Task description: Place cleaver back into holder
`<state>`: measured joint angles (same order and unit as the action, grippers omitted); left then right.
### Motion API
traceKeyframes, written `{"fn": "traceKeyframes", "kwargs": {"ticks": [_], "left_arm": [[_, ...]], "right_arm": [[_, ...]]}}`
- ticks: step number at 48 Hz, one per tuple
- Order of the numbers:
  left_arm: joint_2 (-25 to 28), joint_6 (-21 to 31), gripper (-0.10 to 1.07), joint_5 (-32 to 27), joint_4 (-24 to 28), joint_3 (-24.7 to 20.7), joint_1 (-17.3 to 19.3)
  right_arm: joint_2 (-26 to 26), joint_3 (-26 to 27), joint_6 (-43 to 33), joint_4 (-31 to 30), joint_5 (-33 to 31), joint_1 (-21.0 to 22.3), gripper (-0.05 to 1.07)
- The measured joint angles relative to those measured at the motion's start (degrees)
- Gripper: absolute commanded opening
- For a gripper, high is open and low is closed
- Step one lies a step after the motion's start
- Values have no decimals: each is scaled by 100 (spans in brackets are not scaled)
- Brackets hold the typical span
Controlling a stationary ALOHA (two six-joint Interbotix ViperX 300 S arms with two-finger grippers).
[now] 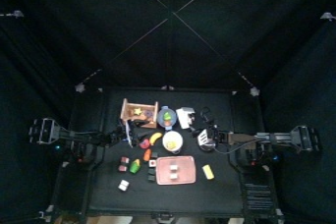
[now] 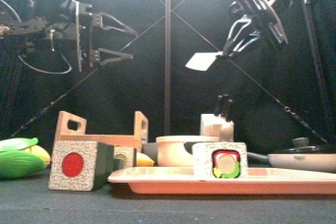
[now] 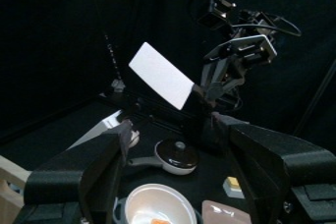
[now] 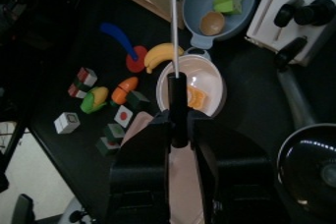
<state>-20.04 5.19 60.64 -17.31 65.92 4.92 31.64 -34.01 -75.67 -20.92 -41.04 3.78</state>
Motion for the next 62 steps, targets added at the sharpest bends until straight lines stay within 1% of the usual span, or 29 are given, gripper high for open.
{"fn": "traceKeyframes", "kwargs": {"ticks": [6,9,12,16,19,21,23,26,30,35,38,44,50,56,62], "left_arm": [[-158,0,98,-114,-9,70,79],[-202,-9,98,-220,0,70,158],[-264,-18,98,-378,0,62,264],[-343,-9,98,-615,9,53,413],[-422,-18,98,-817,26,53,510],[-501,-9,98,-976,62,53,562],[-536,-9,98,-1081,88,53,571],[-615,-18,98,-1248,167,53,571],[-729,-18,98,-1433,246,70,571],[-861,-9,98,-1591,290,123,571],[-932,-9,98,-1652,290,176,571],[-976,9,98,-1652,290,264,554],[-976,9,98,-1714,290,281,554],[-976,9,98,-1784,281,272,554],[-976,9,98,-1828,290,281,554]], "right_arm": [[0,501,360,738,-738,79,42],[-26,756,580,1301,-1222,246,42],[-88,1020,879,1925,-1652,527,42],[-105,1301,1204,2549,-2004,914,42],[-114,1494,1336,2979,-2188,1222,42],[-211,1749,1397,3419,-2347,1521,42],[-281,1890,1397,3612,-2452,1688,42],[-404,2153,1397,3797,-2733,1925,42],[-554,2443,1389,3885,-3182,2180,42],[-800,2698,1380,3929,-3700,2364,42],[-1046,2821,1397,4061,-3964,2408,42],[-1591,3006,1441,4500,-4289,2522,42],[-1934,3120,1450,4825,-4702,2733,42],[-2232,3243,1582,4931,-4922,2865,42],[-2558,3533,2048,5019,-5054,3050,42]]}}
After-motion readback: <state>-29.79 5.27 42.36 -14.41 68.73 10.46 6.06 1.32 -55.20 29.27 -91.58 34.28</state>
